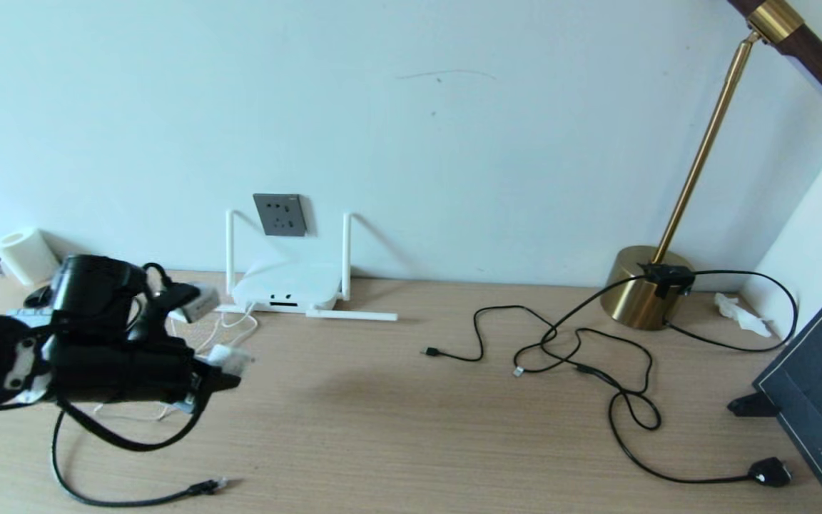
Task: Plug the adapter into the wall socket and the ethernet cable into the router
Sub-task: Align plug and socket
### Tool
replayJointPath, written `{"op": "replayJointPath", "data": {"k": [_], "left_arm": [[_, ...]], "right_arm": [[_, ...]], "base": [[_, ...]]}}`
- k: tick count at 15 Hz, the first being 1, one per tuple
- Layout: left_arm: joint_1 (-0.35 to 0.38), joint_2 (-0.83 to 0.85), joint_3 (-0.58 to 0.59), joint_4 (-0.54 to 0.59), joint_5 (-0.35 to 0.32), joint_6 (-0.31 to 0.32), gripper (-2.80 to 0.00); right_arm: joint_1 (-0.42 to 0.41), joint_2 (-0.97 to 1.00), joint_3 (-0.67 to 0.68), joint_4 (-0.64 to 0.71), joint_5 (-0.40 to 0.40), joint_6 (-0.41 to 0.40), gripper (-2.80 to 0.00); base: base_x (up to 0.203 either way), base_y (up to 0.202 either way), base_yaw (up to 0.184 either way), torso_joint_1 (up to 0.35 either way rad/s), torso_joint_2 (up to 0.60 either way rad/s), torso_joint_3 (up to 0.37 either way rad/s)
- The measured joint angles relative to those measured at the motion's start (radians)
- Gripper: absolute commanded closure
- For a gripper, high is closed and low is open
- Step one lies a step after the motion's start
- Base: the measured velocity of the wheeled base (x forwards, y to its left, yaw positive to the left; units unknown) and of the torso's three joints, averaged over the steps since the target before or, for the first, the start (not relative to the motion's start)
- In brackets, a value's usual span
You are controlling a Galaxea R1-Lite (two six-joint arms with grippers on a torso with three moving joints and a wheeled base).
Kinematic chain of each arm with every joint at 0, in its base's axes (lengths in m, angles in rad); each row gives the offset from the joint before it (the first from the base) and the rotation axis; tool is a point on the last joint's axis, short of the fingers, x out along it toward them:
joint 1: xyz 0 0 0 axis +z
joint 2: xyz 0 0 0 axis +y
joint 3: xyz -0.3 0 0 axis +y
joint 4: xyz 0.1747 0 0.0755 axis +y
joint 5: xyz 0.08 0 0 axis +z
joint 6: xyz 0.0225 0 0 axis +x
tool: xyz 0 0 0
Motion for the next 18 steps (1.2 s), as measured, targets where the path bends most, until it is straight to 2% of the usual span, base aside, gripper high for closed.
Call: {"op": "replayJointPath", "data": {"k": [2,4,5,6,8,10,11,14,16,18], "left_arm": [[0.164,-0.024,0.085,-0.181,-0.121,-0.012,0.0],[0.319,-0.02,0.151,-0.387,-0.28,-0.027,0.0],[0.372,0.001,0.172,-0.505,-0.362,-0.037,0.0],[0.397,0.033,0.184,-0.623,-0.425,-0.051,0.0],[0.398,0.121,0.187,-0.857,-0.471,-0.099,0.0],[0.332,0.203,0.138,-1.062,-0.458,-0.174,0.0],[0.286,0.239,0.106,-1.118,-0.442,-0.193,0.0],[0.143,0.313,0.022,-1.143,-0.344,-0.204,0.0],[0.054,0.37,-0.089,-1.152,-0.244,-0.203,0.0],[-0.012,0.44,-0.216,-1.157,-0.109,-0.198,0.0]], "right_arm": [[0.0,0.0,0.0,0.0,0.0,0.0,0.0],[0.0,0.0,0.0,0.0,0.0,0.001,0.0],[0.0,0.0,0.0,0.0,0.0,0.001,0.0],[0.0,0.0,0.0,0.0,0.0,0.001,0.0],[0.0,0.0,0.0,0.0,0.0,0.0,0.0],[0.0,0.0,0.0,0.001,0.0,0.001,0.0],[0.0,0.0,0.0,0.0,0.0,0.0,0.0],[0.0,0.0,-0.001,0.001,0.0,0.002,0.0],[0.0,0.0,-0.001,0.001,0.0,0.002,0.0],[0.0,0.0,-0.001,0.001,0.0,0.003,0.0]], "base": [[0.0,0.0,0.0,0.0,0.0,0.0],[0.0,0.0,0.0,0.0,0.0,0.0],[0.0,0.0,0.0,0.0,0.0,0.0],[0.0,0.0,0.0,0.0,0.0,0.0],[0.0,0.0,0.0,0.0,0.0,0.0],[0.0,0.0,0.0,0.0,0.0,0.0],[0.0,0.0,0.0,0.0,0.0,0.0],[0.0,0.0,0.0,0.0,0.0,0.0],[0.0,0.0,0.0,0.0,0.0,0.0],[0.0,0.0,0.0,0.0,0.0,0.0]]}}
